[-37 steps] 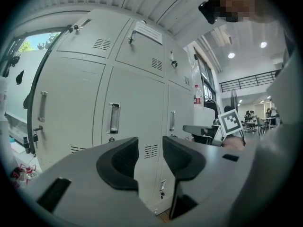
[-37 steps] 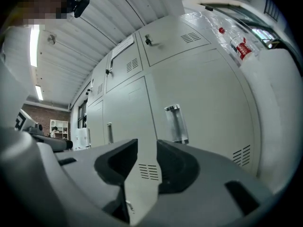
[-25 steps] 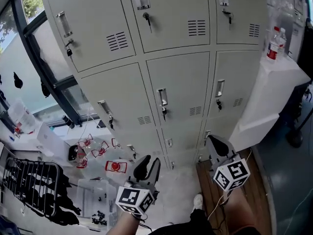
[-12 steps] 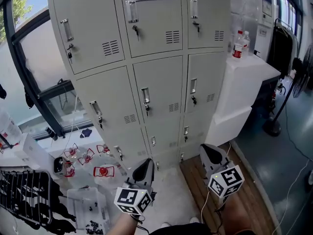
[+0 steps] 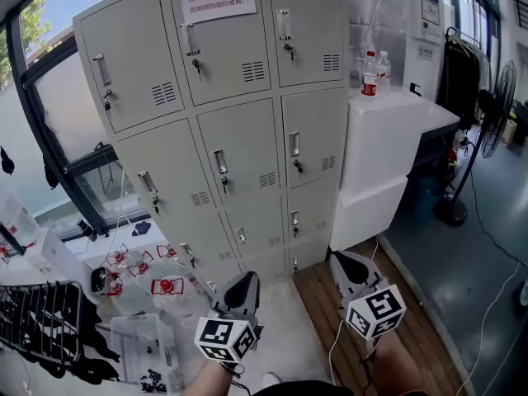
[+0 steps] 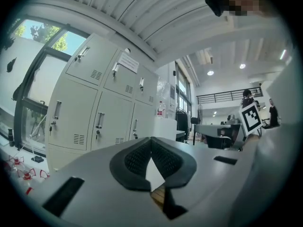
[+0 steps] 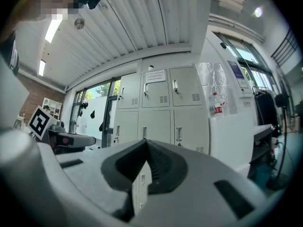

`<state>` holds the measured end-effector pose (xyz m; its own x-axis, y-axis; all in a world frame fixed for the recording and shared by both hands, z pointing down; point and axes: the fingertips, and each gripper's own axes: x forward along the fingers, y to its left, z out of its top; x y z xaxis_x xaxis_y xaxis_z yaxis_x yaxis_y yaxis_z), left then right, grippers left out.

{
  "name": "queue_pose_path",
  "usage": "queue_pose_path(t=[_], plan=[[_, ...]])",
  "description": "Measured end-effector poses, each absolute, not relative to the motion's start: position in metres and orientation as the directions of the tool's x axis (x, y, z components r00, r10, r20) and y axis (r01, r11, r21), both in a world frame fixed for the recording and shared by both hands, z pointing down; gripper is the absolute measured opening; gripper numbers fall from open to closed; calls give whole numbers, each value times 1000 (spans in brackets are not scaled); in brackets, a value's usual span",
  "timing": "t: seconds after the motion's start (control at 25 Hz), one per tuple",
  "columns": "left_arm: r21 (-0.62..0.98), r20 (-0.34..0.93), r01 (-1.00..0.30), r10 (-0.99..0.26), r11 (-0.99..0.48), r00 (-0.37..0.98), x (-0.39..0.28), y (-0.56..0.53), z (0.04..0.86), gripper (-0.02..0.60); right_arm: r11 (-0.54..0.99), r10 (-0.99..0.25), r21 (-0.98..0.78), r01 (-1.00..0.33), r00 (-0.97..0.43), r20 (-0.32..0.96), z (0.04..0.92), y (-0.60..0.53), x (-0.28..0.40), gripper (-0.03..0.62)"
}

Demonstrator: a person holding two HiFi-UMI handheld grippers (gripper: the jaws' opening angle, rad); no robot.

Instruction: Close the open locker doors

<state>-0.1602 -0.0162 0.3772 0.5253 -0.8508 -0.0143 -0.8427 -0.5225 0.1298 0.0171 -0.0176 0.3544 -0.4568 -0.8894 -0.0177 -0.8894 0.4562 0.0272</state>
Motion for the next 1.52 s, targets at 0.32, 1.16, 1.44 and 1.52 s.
queue_pose_path(t=[0.32, 1.16, 1.44, 1.52], plan=[[68, -20, -891, -894, -449, 449, -105, 45, 366, 3, 536, -844, 4, -844, -536, -29, 356, 26, 66, 2], [60, -16, -925, -927, -376, 375, -49, 123, 382, 3, 598, -801, -21, -801, -596, -47, 375, 91, 117, 1], [59, -21, -917, -919, -394, 393, -42, 126, 379, 3, 581, -813, -23, -813, -579, -60, 372, 98, 125, 0], [58, -24, -917, -919, -394, 393, -44, 126, 378, 3, 581, -813, -23, -814, -578, -63, 371, 99, 124, 0]])
